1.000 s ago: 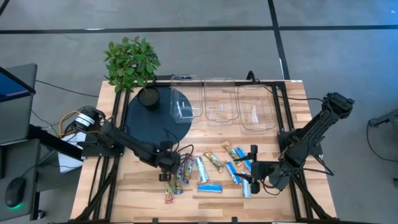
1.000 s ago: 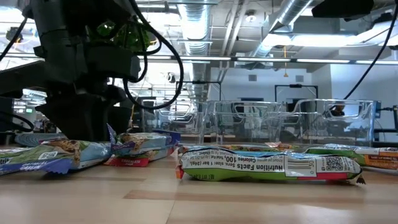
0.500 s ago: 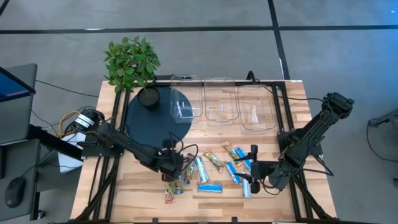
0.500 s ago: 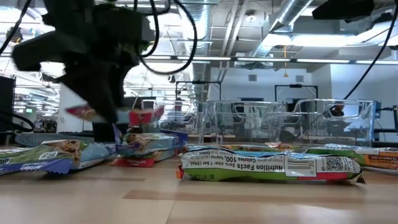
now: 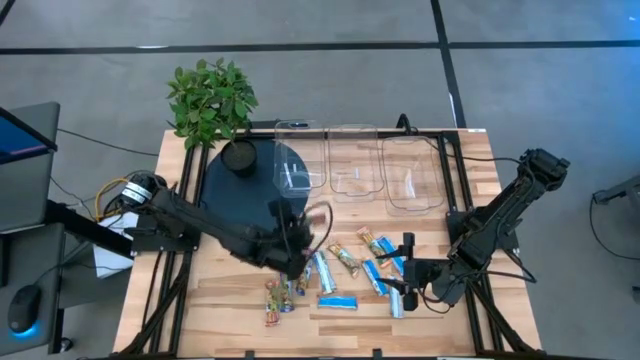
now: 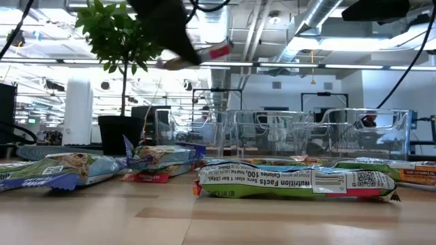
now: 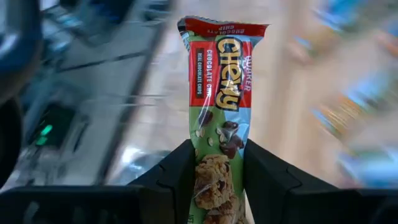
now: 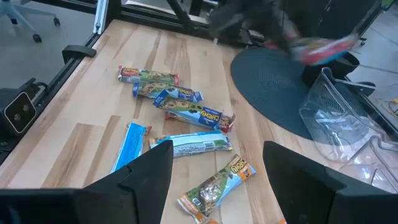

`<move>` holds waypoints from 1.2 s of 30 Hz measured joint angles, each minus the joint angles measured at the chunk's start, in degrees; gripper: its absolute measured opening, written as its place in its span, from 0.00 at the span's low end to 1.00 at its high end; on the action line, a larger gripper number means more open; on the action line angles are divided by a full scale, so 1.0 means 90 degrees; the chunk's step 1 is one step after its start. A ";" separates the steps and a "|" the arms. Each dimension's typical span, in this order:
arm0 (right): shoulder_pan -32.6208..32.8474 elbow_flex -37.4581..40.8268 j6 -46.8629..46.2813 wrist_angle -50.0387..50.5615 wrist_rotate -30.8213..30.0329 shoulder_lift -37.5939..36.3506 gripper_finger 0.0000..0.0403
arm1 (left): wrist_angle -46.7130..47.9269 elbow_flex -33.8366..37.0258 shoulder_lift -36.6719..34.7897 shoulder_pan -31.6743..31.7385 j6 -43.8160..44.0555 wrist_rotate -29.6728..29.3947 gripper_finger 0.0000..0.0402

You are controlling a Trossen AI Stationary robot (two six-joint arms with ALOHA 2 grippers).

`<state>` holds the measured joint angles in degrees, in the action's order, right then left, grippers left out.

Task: Pick and place Granola Bars by type
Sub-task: Put the red granola bar into the left transparent bin

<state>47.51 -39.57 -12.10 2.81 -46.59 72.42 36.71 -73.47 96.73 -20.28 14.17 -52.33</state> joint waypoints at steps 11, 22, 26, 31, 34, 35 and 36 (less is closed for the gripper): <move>-0.0002 0.0002 0.0000 -0.0016 -0.0004 0.0000 0.60 | -0.0041 -0.0408 -0.0002 0.1961 0.0533 0.0444 0.28; -0.0002 0.0001 0.0000 -0.0048 -0.0180 0.0000 0.60 | -0.0500 -0.0367 -0.0004 0.3766 0.1393 0.1980 0.28; -0.0002 0.0002 -0.0003 -0.0049 -0.0177 0.0000 0.60 | -0.0512 -0.0362 -0.0004 0.4047 0.1946 0.2193 0.28; -0.0002 0.0000 -0.0022 -0.0049 -0.0175 0.0000 0.60 | -0.0526 -0.0362 -0.0005 0.4142 0.2883 0.2299 0.28; -0.0002 0.0001 -0.0164 -0.0033 -0.0176 0.0000 0.60 | -0.0590 -0.0362 -0.0005 0.4139 0.2875 0.2356 0.28; -0.0002 0.0000 -0.0172 -0.0032 -0.0175 0.0000 0.60 | -0.0600 -0.0362 -0.0005 0.4132 0.2844 0.2370 0.28; -0.0002 0.0001 -0.0178 -0.0032 -0.0175 0.0000 0.60 | -0.0598 -0.0362 -0.0005 0.4123 0.2841 0.2373 0.28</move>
<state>47.48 -39.56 -13.70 2.52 -48.16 72.42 31.33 -76.73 96.68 16.83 39.75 -30.98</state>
